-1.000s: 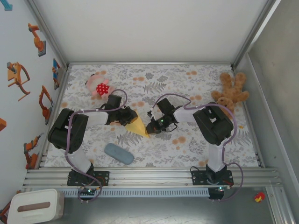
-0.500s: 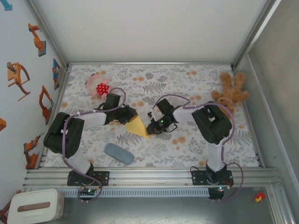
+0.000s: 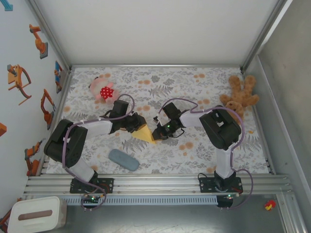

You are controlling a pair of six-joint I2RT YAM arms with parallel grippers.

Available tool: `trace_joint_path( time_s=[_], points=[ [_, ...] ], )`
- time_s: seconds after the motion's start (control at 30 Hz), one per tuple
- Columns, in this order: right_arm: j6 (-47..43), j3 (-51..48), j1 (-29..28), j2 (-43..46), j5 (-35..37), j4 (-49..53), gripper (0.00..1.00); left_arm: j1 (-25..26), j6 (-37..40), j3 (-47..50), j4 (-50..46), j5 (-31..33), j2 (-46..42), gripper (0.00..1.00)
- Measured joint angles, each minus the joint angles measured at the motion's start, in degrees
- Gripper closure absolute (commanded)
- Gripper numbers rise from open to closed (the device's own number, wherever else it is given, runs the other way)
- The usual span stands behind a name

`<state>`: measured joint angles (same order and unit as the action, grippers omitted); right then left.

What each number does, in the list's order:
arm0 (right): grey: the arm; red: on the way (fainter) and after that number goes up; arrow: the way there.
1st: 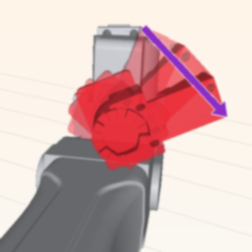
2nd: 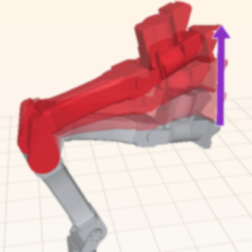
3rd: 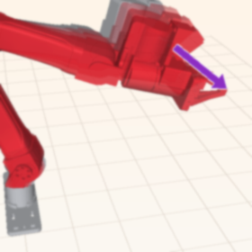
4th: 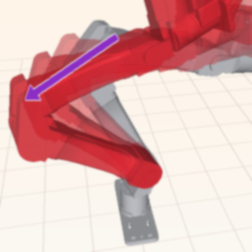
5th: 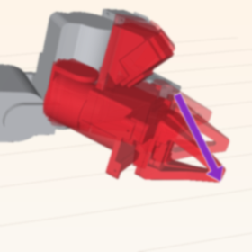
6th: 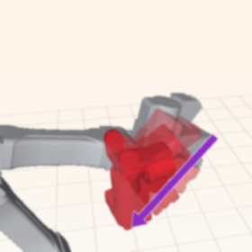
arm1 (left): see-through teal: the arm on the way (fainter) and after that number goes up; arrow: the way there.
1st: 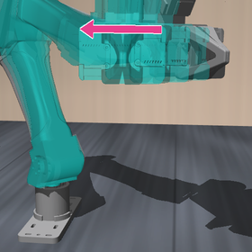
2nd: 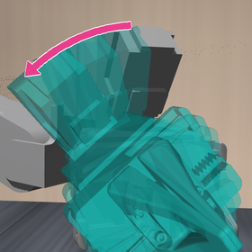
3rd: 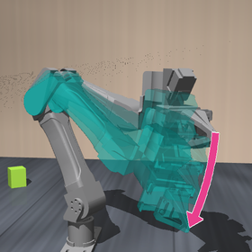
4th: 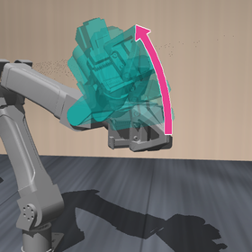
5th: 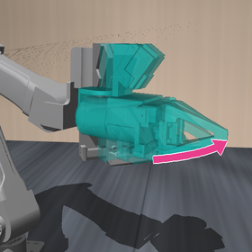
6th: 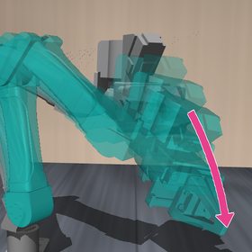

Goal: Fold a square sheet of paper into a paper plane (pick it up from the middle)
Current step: Fourth fold the wing at the center of the table.

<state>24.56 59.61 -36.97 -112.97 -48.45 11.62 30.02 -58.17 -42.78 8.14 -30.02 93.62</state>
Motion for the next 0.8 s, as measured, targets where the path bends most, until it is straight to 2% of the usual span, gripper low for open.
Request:
trace_joint_path(
  time_s=[0.3, 0.8],
  points=[
    [-0.13, 0.44, 0.0, -0.07, 0.04, 0.81, 0.88, 0.0, -0.02, -2.12, -2.8, 1.73, 3.43, 0.9],
    [-0.22, 0.68, 0.0, -0.17, 0.55, 1.42, 0.9, -0.07, 0.22, -3.67, -4.57, 3.02, 4.59, 0.9]
  ],
)
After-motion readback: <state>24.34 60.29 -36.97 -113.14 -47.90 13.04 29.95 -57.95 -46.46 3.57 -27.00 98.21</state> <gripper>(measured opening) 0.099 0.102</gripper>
